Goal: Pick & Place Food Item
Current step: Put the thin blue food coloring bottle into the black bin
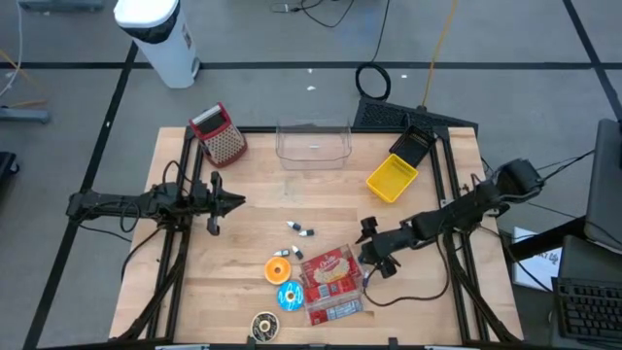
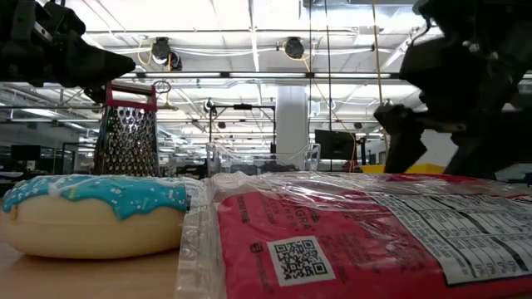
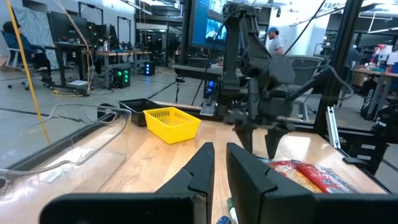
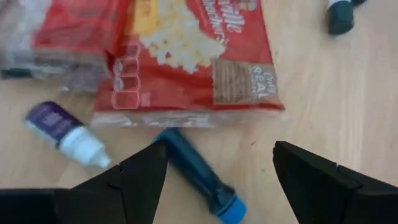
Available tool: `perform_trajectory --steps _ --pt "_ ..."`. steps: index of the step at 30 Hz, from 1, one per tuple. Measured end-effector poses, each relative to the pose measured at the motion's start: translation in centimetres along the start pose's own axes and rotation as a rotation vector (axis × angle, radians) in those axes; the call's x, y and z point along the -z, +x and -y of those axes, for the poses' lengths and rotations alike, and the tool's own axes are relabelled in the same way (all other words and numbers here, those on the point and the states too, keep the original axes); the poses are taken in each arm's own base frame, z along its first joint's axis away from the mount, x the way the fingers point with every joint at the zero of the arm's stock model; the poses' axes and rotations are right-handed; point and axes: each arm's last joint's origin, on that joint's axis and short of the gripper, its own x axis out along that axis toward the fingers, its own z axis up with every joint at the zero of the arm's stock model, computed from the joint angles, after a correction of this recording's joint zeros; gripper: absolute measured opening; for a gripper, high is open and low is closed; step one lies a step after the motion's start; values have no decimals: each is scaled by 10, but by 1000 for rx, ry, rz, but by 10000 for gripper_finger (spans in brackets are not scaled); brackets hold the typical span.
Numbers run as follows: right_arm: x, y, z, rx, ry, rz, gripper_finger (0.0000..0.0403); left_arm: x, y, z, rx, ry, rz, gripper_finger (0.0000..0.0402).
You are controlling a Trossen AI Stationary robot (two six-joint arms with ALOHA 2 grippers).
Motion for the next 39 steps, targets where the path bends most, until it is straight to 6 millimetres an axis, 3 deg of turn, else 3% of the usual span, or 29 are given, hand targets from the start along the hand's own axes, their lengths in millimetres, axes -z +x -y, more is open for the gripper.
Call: perform_trajectory --steps 9,39 --pt "12 2 -2 -59 -5 -90 260 0 0 0 0 0 0 42" --pt "22 -3 3 -57 20 -186 98 0 0 0 -1 0 -1 42"
